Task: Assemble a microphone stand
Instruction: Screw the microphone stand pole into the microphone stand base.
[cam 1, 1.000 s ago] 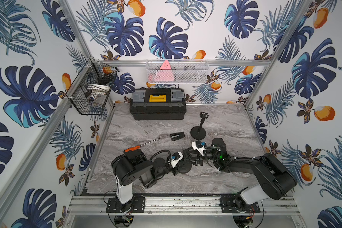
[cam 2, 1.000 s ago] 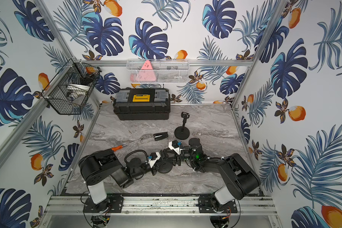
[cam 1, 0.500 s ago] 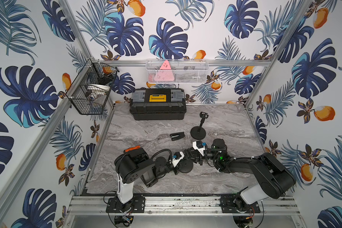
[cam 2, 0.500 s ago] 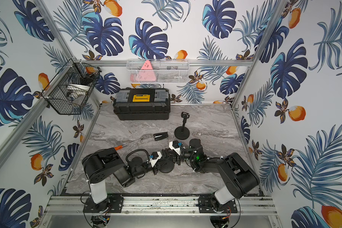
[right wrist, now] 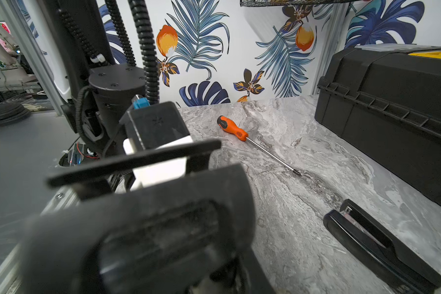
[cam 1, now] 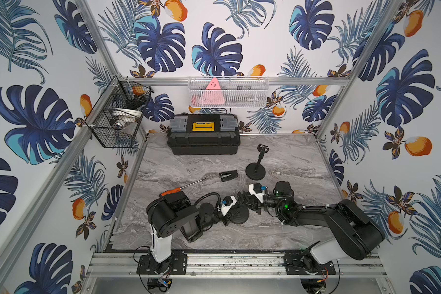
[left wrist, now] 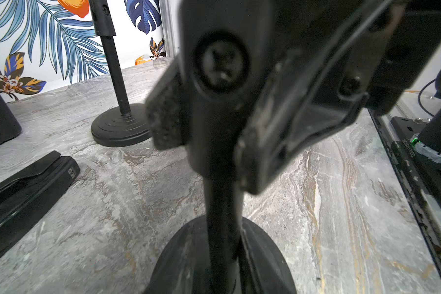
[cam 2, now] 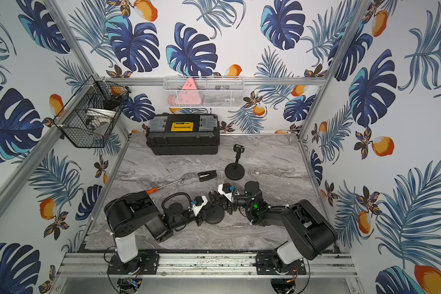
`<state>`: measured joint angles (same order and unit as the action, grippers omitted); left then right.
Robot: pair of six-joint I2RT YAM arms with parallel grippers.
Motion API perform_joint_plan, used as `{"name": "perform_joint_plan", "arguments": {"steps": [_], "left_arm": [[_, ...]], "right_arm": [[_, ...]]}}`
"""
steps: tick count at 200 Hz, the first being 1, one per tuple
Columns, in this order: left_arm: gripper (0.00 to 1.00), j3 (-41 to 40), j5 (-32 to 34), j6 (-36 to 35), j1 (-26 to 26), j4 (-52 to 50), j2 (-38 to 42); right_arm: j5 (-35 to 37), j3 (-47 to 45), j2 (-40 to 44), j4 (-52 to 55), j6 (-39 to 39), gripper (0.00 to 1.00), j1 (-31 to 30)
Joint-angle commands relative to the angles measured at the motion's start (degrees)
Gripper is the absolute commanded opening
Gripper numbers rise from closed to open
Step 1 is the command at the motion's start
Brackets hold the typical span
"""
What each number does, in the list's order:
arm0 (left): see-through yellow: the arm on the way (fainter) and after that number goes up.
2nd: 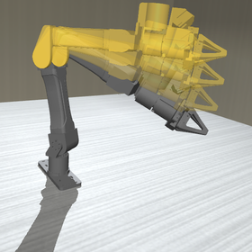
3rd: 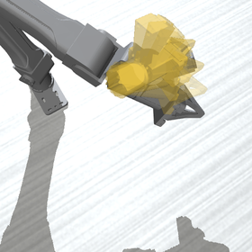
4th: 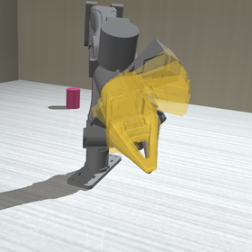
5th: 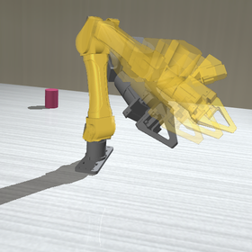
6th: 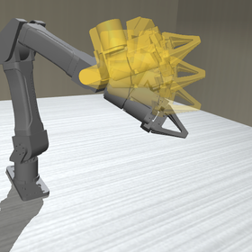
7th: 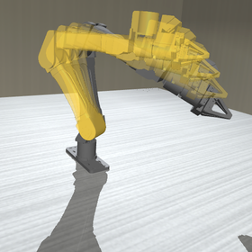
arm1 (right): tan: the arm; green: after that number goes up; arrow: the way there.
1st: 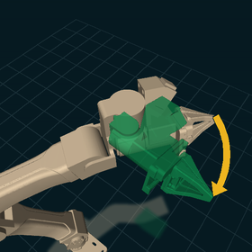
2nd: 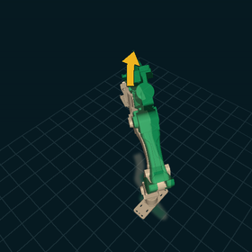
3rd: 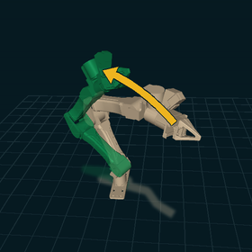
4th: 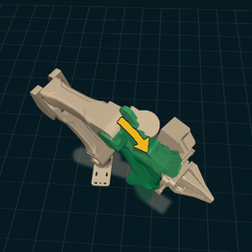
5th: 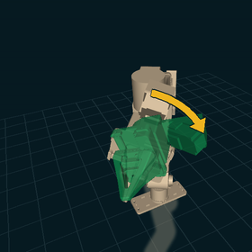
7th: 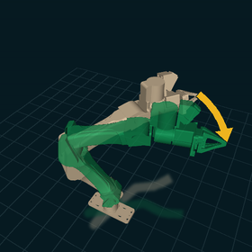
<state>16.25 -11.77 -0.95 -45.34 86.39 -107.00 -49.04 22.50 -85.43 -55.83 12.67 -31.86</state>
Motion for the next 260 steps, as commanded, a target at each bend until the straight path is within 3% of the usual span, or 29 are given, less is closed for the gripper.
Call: {"name": "perform_joint_plan", "arguments": {"steps": [1, 29, 91, 150, 172, 194, 260], "left_arm": [[0.37, -0.5, 1.8, 0.8, 0.1, 2.1, 1.1], [0.38, -0.7, 1.5, 1.0, 0.1, 2.0, 1.9], [0.32, -2.0, 1.1, 1.2, 0.1, 2.2, 2.8], [0.31, -2.2, 1.0, 1.4, 0.1, 2.1, 3.4], [0.30, -1.9, 0.9, 1.4, 0.1, 2.1, 2.9], [0.30, -1.5, 0.9, 1.2, 0.1, 2.1, 2.5], [0.28, -1.4, 1.8, 0.9, 0.1, 2.1, 3.1]], "right_arm": [[6.2, -0.1, 2.6, 8.5, 2.2, 0.00, -2.2], [17.5, -0.4, 5.5, 12.9, -0.1, 0.00, -6.2], [43.3, -6.9, 7.6, 6.3, -7.0, 0.00, -15.1], [65.6, -8.6, 0.8, -1.6, -12.6, 0.00, -24.3], [73.0, -6.1, -1.4, 1.0, -12.3, 0.00, -28.2], [74.6, -6.5, -2.4, -1.6, -12.5, 0.00, -29.4], [70.2, -6.4, 1.5, 1.4, -12.6, 0.00, -29.4]]}}
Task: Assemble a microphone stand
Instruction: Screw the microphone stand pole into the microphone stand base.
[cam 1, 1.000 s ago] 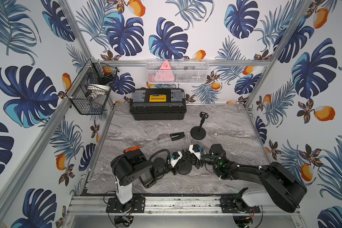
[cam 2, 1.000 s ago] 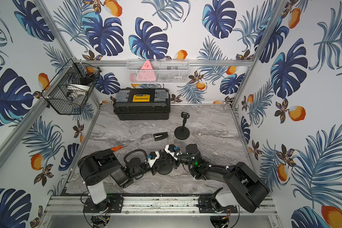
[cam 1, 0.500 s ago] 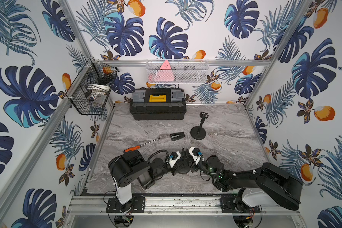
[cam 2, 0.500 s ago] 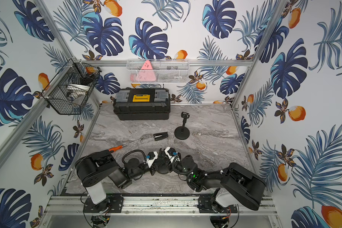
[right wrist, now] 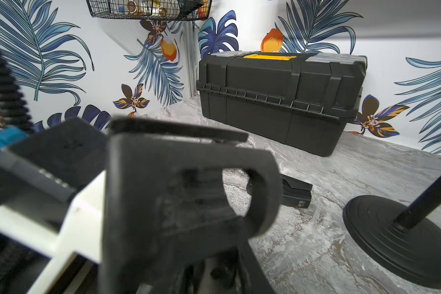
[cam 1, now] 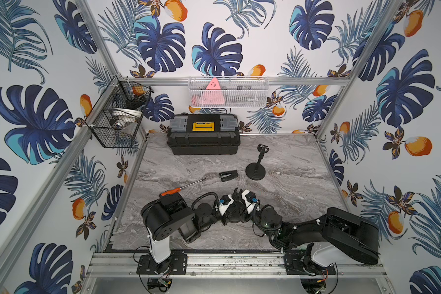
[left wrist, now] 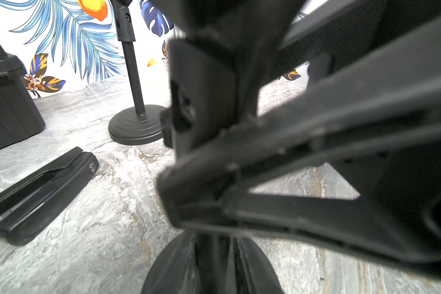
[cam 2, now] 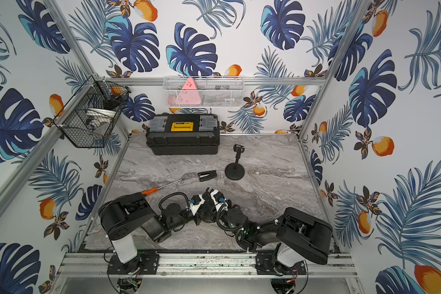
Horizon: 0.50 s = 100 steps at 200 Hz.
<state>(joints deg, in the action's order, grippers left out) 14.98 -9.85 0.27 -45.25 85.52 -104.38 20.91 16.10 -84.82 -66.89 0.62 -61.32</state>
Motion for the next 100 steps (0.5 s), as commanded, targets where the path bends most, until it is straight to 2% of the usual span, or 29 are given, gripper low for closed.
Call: {"name": "perform_joint_plan", "arguments": {"steps": [1, 11, 26, 41, 52, 79, 100], "left_arm": [[0.28, -0.2, 0.0, -0.4, 0.0, 3.0, 0.5], [0.28, -0.4, 0.1, -0.4, 0.0, 3.0, 0.7], [0.28, -0.4, 0.2, -0.5, 0.0, 3.0, 0.6], [0.28, -0.2, 0.1, -0.5, 0.0, 3.0, 0.3], [0.28, 0.0, 0.0, -0.5, 0.0, 3.0, 0.0], [0.28, 0.0, 0.4, -0.6, 0.0, 3.0, -0.1], [0.27, 0.0, 0.4, -0.6, 0.1, 3.0, 0.0]], "right_arm": [[0.3, 0.1, 1.0, 12.7, -0.6, 0.00, 0.1], [-0.6, 0.7, 1.9, 14.9, -0.7, 0.00, 0.0], [-1.4, 0.8, 2.5, 14.9, -0.5, 0.16, 0.0], [-2.0, 0.3, 3.2, 13.9, -0.4, 0.47, 0.1], [-2.2, 0.4, 4.5, 15.4, -0.2, 0.58, 0.0], [-4.3, -0.6, 9.6, 19.0, 1.3, 0.64, 0.2], [-14.4, -3.3, 14.6, 18.7, 3.5, 0.66, 4.5]]}}
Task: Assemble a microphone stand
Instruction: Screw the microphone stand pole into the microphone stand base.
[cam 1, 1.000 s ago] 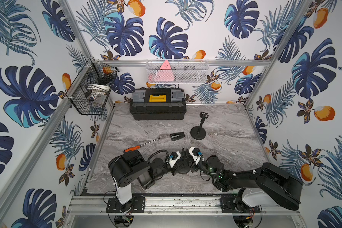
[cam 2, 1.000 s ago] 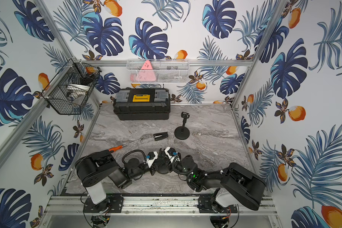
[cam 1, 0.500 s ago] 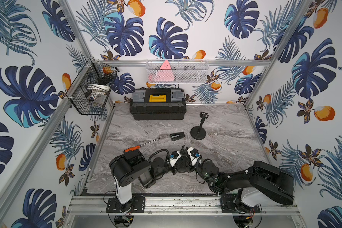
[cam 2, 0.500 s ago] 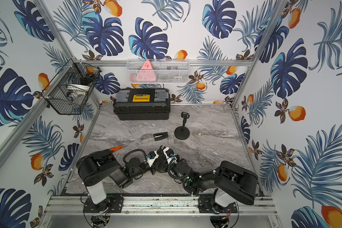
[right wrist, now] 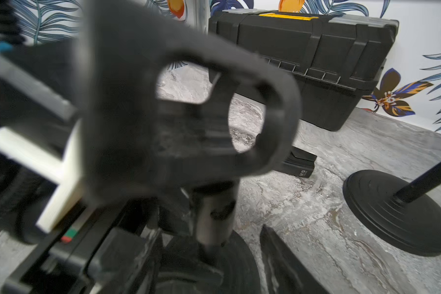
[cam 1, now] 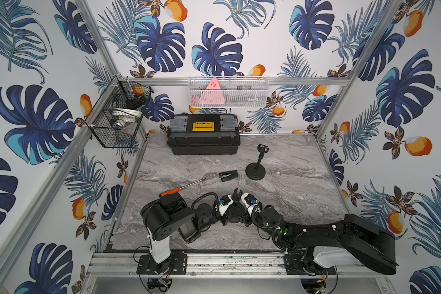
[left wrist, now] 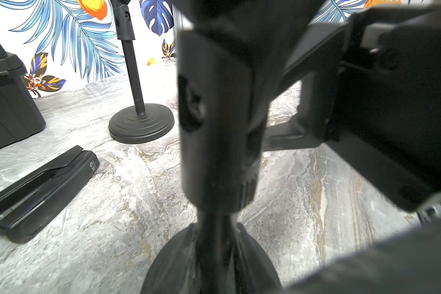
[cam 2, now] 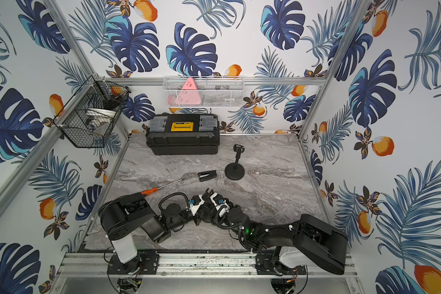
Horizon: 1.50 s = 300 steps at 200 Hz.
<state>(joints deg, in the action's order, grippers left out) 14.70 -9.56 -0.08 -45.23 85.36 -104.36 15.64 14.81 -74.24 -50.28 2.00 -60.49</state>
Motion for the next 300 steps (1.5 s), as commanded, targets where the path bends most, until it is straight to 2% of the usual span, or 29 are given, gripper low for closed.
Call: {"name": "perform_joint_plan", "arguments": {"steps": [1, 28, 49, 64, 79, 113, 163, 186, 206, 235, 270, 286, 300], "left_arm": [[0.27, 0.2, 0.1, -0.3, 0.1, 3.1, 0.0], [0.26, 0.4, -0.1, -0.1, 0.0, 3.1, -0.1], [0.24, 0.6, -0.3, 0.1, 0.1, 3.1, -0.2], [0.22, 0.6, -0.3, 0.1, 0.1, 3.1, 0.0], [0.20, 0.5, -0.3, 0.0, 0.1, 3.1, 0.1], [0.18, 0.3, -0.1, -0.6, 0.1, 3.2, 0.1], [0.17, 0.4, -0.2, -1.0, 0.1, 3.1, -0.8], [0.17, 0.2, -0.3, -0.9, 0.1, 3.2, -0.6], [0.17, 0.1, -0.4, -0.9, 0.1, 3.1, -0.5], [0.17, 0.1, -0.4, -0.9, 0.0, 3.2, -0.2], [0.17, 0.3, -0.5, -0.9, 0.0, 3.2, -0.8], [0.17, 0.2, -0.4, -1.0, 0.1, 3.2, -0.7], [0.17, 0.1, -0.3, -1.0, 0.0, 3.1, -0.6]], "right_arm": [[-9.9, -2.1, 4.3, 2.3, 2.2, 0.66, 4.0], [-28.0, -2.7, 10.7, 7.4, 2.9, 0.65, 13.6], [-37.7, -3.0, 11.6, 5.8, 3.2, 0.65, 20.2], [-44.4, -1.6, 10.1, 5.8, 4.0, 0.63, 24.2], [-51.3, 0.1, 7.4, 5.0, 5.5, 0.57, 27.4], [-63.1, 4.1, -1.4, 3.1, 9.2, 0.65, 31.7], [-70.2, 7.5, -13.8, -7.7, 11.4, 0.69, 31.8], [-73.1, 10.6, -17.2, -7.1, 11.8, 0.66, 31.7], [-74.6, 11.7, -17.5, -6.8, 12.2, 0.64, 31.7], [-75.8, 14.2, -15.4, 2.0, 16.6, 0.59, 31.7], [-76.9, 14.4, -16.3, -1.3, 14.1, 0.58, 31.6], [-77.1, 14.9, -16.9, -1.6, 13.4, 0.52, 31.5], [-77.2, 14.7, -17.2, -3.0, 12.4, 0.52, 31.4]]}}
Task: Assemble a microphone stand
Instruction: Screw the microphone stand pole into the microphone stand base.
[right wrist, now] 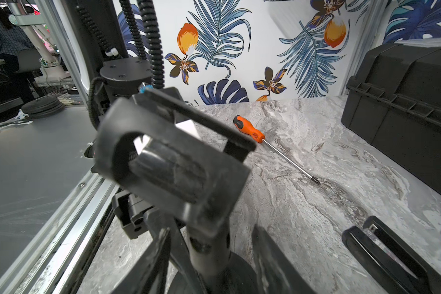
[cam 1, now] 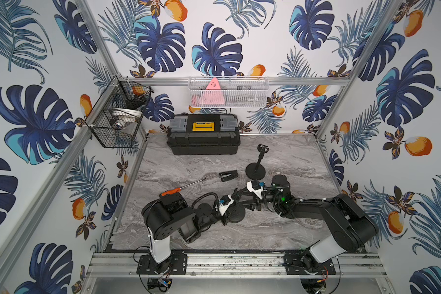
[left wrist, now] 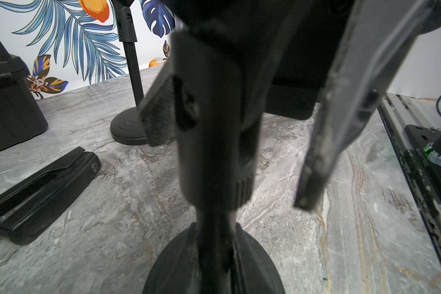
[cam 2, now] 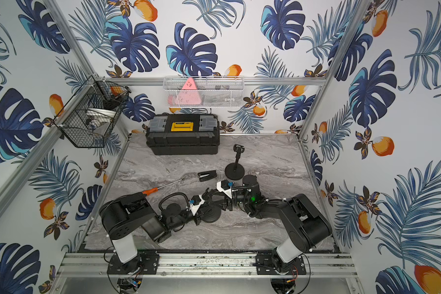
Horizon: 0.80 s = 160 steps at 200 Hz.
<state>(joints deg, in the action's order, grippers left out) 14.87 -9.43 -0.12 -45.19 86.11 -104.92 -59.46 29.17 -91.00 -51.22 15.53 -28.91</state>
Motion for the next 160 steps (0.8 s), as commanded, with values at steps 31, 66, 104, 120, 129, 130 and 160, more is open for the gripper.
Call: {"name": "perform_joint_plan", "arguments": {"steps": [31, 66, 104, 120, 129, 130, 160], "left_arm": [[0.18, 0.3, -0.7, -0.8, 0.0, 2.4, -0.5], [0.18, 0.4, -0.6, -0.8, 0.0, 2.4, -0.8], [0.20, 0.2, 0.2, -1.0, 0.0, 2.4, -0.2], [0.22, 0.1, 0.6, -0.9, 0.0, 2.4, -0.1], [0.23, 0.0, 0.8, -0.9, 0.0, 2.4, 0.0], [0.23, 0.0, 0.8, -1.0, 0.0, 2.5, -0.1], [0.27, -0.7, 1.4, -0.8, 0.0, 2.4, 0.8]], "right_arm": [[-2.6, 0.8, -1.2, -3.8, -2.7, 0.45, -0.3], [-2.5, 0.3, -1.9, -7.3, -5.0, 0.26, -0.8], [-0.7, -0.9, -1.0, -6.5, -4.3, 0.04, -0.9], [-0.1, -1.3, -0.1, -4.9, -3.3, 0.00, -1.1], [0.7, -1.8, 0.5, -4.6, -2.8, 0.00, -1.4], [0.9, -1.8, 0.6, -4.5, -2.8, 0.00, -1.4], [6.2, -3.7, 4.3, 0.7, 0.8, 0.00, -3.2]]}}
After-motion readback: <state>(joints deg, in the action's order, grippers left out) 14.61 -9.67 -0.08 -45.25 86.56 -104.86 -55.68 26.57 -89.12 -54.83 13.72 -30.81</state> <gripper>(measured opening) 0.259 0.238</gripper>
